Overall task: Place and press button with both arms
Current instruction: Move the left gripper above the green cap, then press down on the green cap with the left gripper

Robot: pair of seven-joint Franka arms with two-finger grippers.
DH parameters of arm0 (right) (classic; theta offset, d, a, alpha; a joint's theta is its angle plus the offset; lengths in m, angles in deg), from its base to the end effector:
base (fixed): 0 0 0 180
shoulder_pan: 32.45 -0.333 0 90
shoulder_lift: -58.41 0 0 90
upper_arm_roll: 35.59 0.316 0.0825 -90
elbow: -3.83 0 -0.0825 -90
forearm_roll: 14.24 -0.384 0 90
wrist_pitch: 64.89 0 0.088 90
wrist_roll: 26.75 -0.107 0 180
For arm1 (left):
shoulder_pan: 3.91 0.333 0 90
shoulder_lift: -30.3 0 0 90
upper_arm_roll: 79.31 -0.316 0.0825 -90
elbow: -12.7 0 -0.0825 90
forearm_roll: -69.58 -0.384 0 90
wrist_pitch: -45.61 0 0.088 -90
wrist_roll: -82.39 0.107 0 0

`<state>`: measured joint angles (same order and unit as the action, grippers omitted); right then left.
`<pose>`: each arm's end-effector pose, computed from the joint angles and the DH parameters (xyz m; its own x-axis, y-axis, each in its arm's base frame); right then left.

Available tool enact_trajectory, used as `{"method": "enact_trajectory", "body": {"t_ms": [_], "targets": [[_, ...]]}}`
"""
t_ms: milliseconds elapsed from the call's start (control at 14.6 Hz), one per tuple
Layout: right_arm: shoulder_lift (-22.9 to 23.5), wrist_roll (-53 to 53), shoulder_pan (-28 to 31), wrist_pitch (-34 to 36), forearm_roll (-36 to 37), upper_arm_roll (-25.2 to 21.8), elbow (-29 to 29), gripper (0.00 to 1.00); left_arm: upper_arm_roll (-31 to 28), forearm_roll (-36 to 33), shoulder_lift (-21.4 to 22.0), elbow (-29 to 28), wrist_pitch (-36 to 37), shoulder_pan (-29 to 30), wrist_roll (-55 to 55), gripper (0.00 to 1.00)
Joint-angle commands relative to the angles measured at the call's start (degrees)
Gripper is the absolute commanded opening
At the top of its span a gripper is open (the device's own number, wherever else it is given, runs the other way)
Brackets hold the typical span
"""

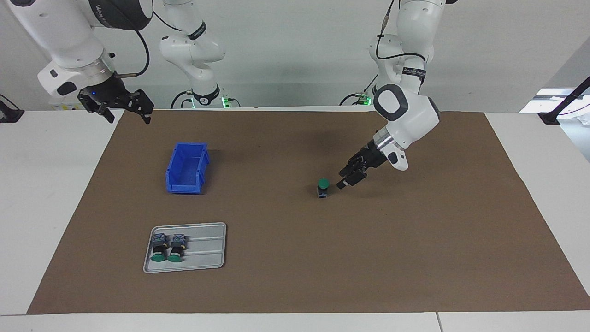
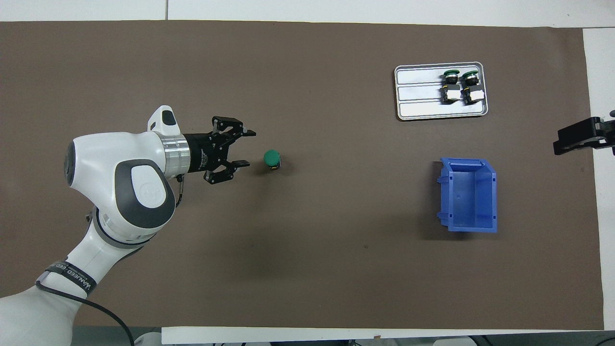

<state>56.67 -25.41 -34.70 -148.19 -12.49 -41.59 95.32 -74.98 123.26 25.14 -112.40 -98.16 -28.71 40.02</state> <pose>0.5305 -0.0392 0.6193 0.9926 -0.0448 -0.1131 -0.0423 -0.9988 0.0247 0.4972 -0.2694 0.3693 0.6103 0.6633 -0.4331 0.7850 -0.4332 0.4428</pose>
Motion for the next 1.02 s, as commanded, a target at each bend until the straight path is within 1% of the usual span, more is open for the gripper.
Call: {"method": "enact_trajectory", "body": {"t_ms": [0, 68, 137, 205, 341, 546, 683, 751, 819, 956], "targets": [[-1.34, 0.85, 0.05, 0.06, -0.26, -0.07, 1.41, 1.00, -0.38, -13.37, -0.03, 0.91, -0.46, -3.40, -6.21, 0.53], [-1.34, 0.85, 0.05, 0.06, -0.26, -0.07, 1.41, 1.00, -0.38, -17.69, -0.03, 1.26, 0.06, -3.41, -7.89, 0.46], [-1.34, 0.85, 0.05, 0.06, -0.26, -0.07, 1.41, 1.00, -0.38, -21.04, -0.29, 2.83, 2.42, -3.41, -8.60, 0.43], [-1.34, 0.85, 0.05, 0.06, -0.26, -0.07, 1.41, 1.00, -0.38, -22.72, -1.43, 4.67, 4.79, -3.32, -8.69, 0.39], [-1.34, 0.85, 0.05, 0.06, -0.26, -0.07, 1.41, 1.00, -0.38, -28.33, -1.96, 7.66, 7.27, -3.41, -9.13, 0.32], [-1.34, 0.85, 0.05, 0.06, -0.26, -0.07, 1.41, 1.00, -0.38, -33.62, -2.58, 8.82, 7.97, -3.58, -9.92, 0.13], [-1.34, 0.85, 0.05, 0.06, -0.26, -0.07, 1.41, 1.00, -0.38, -39.32, -2.67, 9.08, 9.55, -5.16, -10.27, 0.04], [-1.34, 0.85, 0.05, 0.06, -0.26, -0.07, 1.41, 1.00, -0.38, -40.92, -3.02, 9.95, 9.65, -5.25, -11.15, 0.01], [-1.42, 0.85, 0.05, 0.06, -0.26, -0.07, 1.41, 1.00, -0.38, -41.19, -4.59, 11.53, 9.91, -5.25, -11.59, 0.01], [-1.34, 0.85, 0.05, 0.06, -0.26, -0.07, 1.41, 1.00, -0.38, -41.28, -5.39, 12.77, 10.88, -5.43, -11.77, 0.00]]}}
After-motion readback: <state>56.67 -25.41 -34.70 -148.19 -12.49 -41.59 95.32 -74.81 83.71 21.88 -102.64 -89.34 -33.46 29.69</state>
